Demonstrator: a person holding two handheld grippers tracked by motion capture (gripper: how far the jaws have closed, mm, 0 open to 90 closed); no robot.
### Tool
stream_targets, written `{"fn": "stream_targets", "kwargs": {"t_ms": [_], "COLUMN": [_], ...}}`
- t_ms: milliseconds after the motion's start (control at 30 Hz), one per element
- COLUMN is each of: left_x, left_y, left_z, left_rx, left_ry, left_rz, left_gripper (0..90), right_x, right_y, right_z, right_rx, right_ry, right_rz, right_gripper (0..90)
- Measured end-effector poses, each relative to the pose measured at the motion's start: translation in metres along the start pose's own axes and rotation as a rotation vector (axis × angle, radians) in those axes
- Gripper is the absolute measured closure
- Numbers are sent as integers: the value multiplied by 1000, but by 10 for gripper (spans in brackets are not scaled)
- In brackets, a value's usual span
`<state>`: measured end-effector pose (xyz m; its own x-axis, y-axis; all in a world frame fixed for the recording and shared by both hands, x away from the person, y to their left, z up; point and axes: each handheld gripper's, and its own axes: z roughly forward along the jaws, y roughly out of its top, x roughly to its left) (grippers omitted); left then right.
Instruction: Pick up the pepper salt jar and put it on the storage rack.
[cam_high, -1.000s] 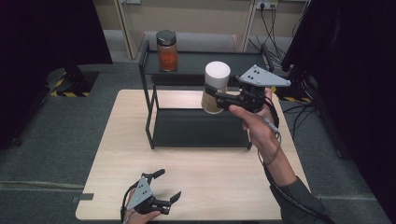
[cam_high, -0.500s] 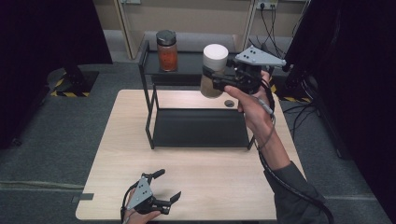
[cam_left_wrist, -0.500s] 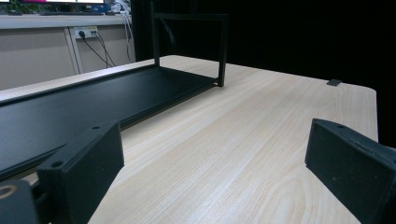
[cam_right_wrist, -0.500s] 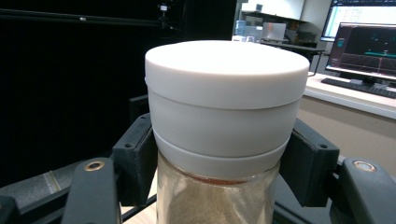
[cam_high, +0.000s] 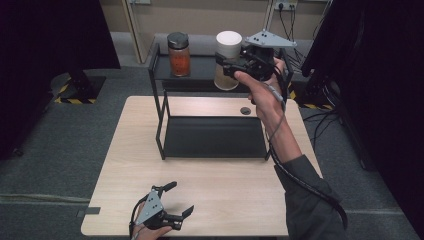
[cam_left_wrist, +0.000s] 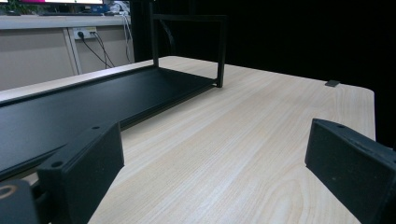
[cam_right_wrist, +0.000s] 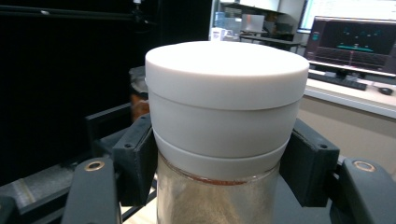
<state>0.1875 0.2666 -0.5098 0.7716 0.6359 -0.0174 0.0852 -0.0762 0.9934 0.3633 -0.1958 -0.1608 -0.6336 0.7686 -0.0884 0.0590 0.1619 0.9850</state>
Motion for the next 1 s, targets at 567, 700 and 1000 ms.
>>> {"fn": "stream_targets", "kwargs": {"t_ms": [567,700,1000], "left_x": [0,0,0], "left_y": [0,0,0], "left_z": [-1,-1,-3], "left_rx": [-2,-7,-12], "left_ry": [-5,-3,-2], "left_rz": [-1,-4,-6], "left_gripper": [38,39,39], "right_x": [0,1,-2], "right_y": [7,7,5], "right_z": [34,39,51], "right_rx": [11,13,17], "right_ry": [-69,-86,-111], "right_rz": [38,38,52], "right_gripper": [356,356,356]}}
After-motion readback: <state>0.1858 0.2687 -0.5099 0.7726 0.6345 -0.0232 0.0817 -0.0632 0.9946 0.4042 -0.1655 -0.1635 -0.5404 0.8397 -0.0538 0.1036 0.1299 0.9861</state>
